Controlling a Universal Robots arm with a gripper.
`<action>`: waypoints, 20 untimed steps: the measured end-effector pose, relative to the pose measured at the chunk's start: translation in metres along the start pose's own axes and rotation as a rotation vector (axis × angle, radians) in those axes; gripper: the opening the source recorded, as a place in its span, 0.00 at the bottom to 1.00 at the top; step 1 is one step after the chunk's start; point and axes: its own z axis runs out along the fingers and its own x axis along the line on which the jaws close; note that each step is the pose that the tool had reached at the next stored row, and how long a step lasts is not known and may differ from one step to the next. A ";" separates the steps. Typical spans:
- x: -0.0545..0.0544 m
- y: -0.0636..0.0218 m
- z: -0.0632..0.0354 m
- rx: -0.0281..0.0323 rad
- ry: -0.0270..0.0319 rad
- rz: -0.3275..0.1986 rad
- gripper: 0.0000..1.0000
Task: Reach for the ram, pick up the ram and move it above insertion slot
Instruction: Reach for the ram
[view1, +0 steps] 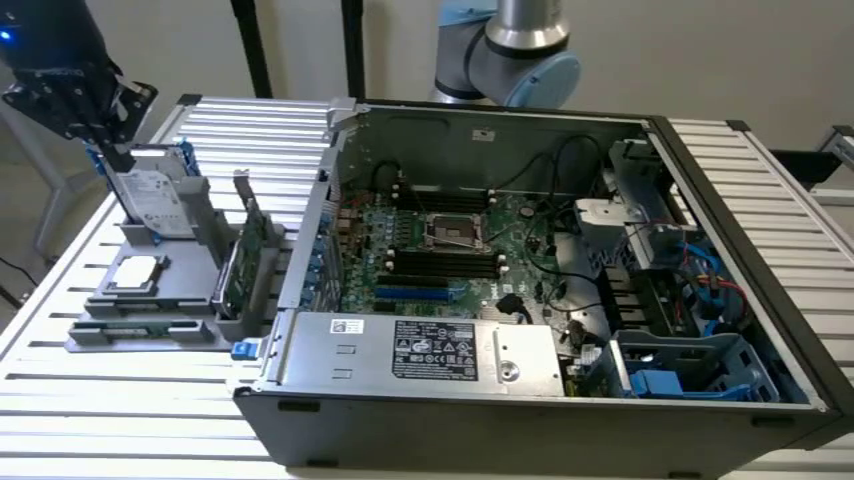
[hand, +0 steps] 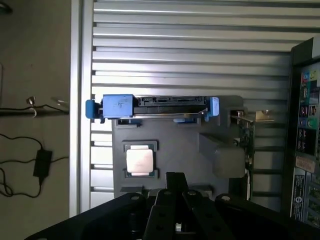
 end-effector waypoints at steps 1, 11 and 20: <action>0.000 -0.0027 -0.0007 0.0000 0.0009 0.000 0.11; -0.003 -0.0376 -0.0035 0.0000 0.0072 0.000 0.11; -0.002 -0.0664 -0.0047 0.0002 0.0073 0.000 0.11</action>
